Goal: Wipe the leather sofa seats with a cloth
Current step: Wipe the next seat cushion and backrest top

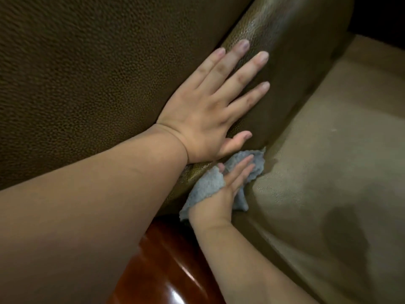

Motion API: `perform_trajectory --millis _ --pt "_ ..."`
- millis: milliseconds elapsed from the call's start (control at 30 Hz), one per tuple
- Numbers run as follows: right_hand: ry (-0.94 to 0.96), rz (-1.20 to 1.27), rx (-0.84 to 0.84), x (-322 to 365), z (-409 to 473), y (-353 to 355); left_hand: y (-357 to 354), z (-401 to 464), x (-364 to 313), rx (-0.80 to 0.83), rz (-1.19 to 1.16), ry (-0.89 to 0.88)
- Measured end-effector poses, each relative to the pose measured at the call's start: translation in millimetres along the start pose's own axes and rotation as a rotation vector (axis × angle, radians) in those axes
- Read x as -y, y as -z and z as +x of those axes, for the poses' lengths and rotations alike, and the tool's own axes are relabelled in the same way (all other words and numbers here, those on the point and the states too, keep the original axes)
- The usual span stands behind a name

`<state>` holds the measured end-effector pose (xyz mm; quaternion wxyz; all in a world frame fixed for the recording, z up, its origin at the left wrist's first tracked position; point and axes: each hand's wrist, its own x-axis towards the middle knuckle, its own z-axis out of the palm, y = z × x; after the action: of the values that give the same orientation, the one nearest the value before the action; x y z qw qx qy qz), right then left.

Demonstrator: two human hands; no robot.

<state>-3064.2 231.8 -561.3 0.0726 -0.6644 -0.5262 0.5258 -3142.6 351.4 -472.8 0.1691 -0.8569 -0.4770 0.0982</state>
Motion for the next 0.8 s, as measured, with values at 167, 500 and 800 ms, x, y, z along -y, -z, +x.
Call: perform_trajectory --millis 167,500,800 --pt "0.123 0.109 -0.151 -13.4 76.6 74.3 -7.3 -1.3 1.0 -0.021 -0.048 0.009" --pt "0.485 -0.283 -0.185 -26.7 132.9 236.2 -8.2 -3.0 0.5 -0.048 -0.056 0.024" --pt "0.428 -0.749 -0.139 -7.7 6.3 384.6 64.7 15.7 -35.5 0.403 -0.197 0.331"
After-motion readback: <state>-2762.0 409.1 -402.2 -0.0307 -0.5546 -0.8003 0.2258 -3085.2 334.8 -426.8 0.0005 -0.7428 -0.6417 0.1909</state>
